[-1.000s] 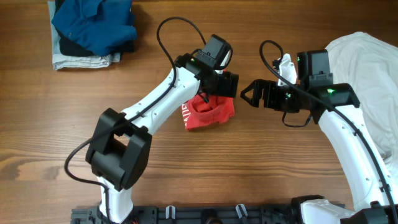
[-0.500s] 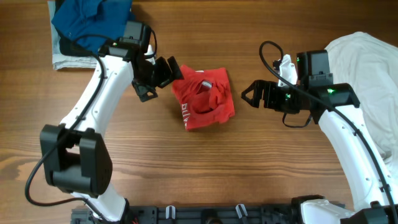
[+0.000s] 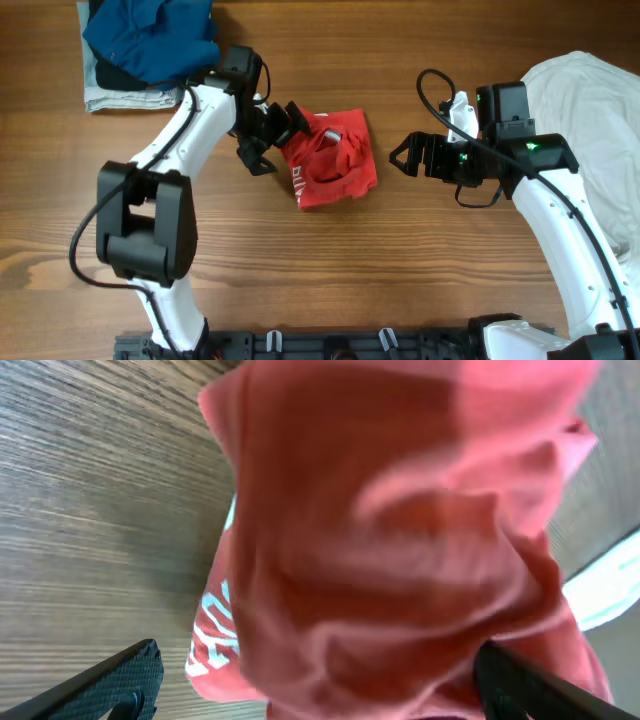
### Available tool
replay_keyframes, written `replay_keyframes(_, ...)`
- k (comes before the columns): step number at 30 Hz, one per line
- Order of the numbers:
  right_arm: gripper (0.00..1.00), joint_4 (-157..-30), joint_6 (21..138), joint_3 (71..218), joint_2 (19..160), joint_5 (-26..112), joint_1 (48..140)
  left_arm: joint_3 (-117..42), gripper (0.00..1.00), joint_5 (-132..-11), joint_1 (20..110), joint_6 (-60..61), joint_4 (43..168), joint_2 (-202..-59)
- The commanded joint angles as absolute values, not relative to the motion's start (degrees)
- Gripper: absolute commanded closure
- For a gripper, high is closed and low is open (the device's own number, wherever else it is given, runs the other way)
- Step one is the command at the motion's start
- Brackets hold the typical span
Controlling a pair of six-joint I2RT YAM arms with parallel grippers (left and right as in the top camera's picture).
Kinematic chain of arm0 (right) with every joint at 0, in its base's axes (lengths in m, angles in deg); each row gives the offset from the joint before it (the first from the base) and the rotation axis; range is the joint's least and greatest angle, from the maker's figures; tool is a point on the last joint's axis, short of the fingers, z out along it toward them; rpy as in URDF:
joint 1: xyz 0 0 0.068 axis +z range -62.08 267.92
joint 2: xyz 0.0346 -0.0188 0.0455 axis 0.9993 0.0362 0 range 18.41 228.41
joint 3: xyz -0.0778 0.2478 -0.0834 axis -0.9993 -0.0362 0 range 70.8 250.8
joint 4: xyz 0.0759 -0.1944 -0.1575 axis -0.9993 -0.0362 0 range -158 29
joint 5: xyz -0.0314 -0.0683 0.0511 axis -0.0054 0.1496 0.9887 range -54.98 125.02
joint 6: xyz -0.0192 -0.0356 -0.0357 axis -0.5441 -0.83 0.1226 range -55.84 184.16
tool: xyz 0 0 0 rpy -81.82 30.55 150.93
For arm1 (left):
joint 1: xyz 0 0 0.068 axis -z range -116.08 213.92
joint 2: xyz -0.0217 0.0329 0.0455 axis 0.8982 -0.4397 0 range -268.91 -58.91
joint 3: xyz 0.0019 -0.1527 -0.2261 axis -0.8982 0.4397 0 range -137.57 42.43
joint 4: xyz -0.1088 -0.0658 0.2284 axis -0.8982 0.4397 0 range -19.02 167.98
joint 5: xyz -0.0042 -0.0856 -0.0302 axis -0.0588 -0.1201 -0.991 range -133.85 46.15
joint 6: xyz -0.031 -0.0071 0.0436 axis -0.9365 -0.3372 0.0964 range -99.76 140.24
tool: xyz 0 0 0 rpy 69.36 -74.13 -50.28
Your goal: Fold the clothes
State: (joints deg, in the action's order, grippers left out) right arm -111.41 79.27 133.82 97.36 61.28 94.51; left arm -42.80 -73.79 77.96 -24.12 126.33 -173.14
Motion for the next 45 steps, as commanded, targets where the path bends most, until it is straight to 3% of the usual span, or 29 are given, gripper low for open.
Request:
replay_keyframes(1, 0.02, -111.90, 78.03, 133.12, 97.80, 60.27, 94.82, -42.85, 0.01, -74.71, 77.96, -26.74, 125.13, -174.43)
replay_keyframes(11, 0.03, -112.73, 77.81, 133.12, 97.80, 60.25, 94.82, -42.82, 0.08, -77.68, 80.23, -28.40, 119.71, -175.99)
replay_keyframes(15, 0.03, -112.88, 77.74, 133.12, 97.80, 60.25, 94.82, -42.82, 0.44, -77.13, 80.32, -28.38, 119.12, -175.99)
replay_keyframes(17, 0.03, -113.14, 77.70, 133.12, 97.80, 60.25, 94.82, -42.87, 0.69, -73.15, 80.14, -28.34, 119.08, -175.81)
replay_keyframes(25, 0.03, -112.88, 77.63, 133.12, 97.80, 58.74, 94.82, -43.09, 0.87, -72.72, 79.16, -26.44, 113.00, -170.13)
replay_keyframes(29, 0.03, -112.51, 77.63, 133.12, 97.80, 58.74, 94.82, -43.09, 0.93, -72.74, 81.22, -26.50, 105.24, -168.47)
replay_keyframes(32, 0.03, -112.35, 77.66, 133.12, 97.80, 58.74, 94.82, -43.07, 0.93, -72.65, 84.32, -26.50, 100.02, -168.47)
replay_keyframes(38, 0.03, -112.59, 77.68, 133.12, 97.80, 58.76, 94.82, -43.07, 0.92, -59.32, 91.58, -26.54, 94.36, -168.88)
replay_keyframes(45, 0.03, -112.68, 77.83, 133.12, 97.80, 58.76, 94.82, -43.07, 0.88, -59.76, 93.61, -30.19, 86.84, -171.83)
